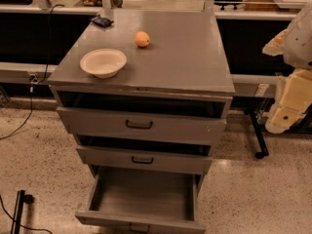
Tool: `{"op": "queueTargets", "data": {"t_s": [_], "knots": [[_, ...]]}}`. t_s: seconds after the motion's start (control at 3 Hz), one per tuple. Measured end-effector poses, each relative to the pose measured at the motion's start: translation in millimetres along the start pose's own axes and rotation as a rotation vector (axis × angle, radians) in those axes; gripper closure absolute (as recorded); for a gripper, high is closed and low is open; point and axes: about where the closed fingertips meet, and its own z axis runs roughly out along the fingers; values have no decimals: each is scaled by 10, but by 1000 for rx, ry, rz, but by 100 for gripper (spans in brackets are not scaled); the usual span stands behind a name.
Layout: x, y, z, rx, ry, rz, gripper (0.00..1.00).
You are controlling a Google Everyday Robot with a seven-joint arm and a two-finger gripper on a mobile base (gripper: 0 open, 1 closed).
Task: Place orange into bottom drawer
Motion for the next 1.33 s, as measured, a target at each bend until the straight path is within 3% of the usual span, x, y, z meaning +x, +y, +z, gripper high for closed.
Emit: {"op": "queueTargets", "data": {"t_s": [0.33,0.67,1.0,1.33], "knots": [[0,0,0,0,0,0,0],[-182,-410,2,107,-37,-13,0],[-544,-1186,178,202,-71,-82,0],[-960,-1839,653,177,-129,-137,0]]}}
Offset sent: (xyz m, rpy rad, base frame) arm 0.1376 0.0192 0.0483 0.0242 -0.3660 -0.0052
